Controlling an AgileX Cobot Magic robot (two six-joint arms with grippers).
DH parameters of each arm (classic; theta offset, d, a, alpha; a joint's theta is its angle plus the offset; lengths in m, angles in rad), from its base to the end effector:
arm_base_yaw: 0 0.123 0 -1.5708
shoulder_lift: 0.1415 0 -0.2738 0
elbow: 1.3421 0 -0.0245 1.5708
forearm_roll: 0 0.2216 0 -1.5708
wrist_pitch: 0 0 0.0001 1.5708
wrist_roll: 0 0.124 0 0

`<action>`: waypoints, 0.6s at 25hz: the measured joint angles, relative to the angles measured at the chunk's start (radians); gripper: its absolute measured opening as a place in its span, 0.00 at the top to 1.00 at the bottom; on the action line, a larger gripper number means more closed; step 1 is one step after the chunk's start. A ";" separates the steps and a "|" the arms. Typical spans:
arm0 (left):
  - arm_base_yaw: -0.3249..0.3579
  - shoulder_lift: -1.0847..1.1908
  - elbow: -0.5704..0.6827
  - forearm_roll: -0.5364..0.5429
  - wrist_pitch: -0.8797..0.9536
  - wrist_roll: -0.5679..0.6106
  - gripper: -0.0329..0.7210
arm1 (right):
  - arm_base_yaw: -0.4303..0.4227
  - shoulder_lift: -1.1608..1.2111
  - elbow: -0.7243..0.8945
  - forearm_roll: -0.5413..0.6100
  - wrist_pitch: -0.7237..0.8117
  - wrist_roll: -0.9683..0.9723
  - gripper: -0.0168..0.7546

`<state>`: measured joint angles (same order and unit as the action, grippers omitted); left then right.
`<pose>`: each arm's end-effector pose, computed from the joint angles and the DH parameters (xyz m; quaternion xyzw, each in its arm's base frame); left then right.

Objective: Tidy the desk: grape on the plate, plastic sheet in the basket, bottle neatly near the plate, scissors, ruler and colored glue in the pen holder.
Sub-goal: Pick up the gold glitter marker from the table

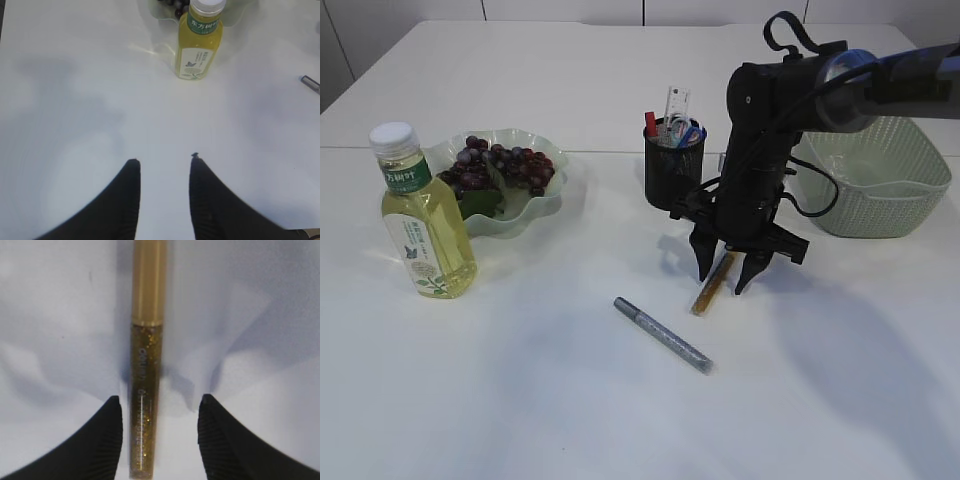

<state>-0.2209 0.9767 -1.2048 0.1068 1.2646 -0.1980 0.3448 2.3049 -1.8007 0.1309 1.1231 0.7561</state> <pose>0.1542 -0.0217 0.3610 0.0106 0.9507 -0.0113 0.3098 0.3968 0.1580 0.1080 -0.2306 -0.9711 -0.0586 0.0180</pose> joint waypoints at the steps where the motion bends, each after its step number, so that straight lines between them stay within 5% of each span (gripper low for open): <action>1: 0.000 0.000 0.000 0.000 0.000 0.000 0.63 | 0.000 0.000 0.000 0.000 0.002 0.000 0.47; 15: 0.000 0.000 0.000 -0.005 0.000 0.000 0.63 | 0.000 0.000 0.000 0.000 0.007 0.009 0.53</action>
<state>-0.2209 0.9767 -1.2048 0.1018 1.2646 -0.1980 0.3448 2.3049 -1.8007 0.1309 1.1305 0.7647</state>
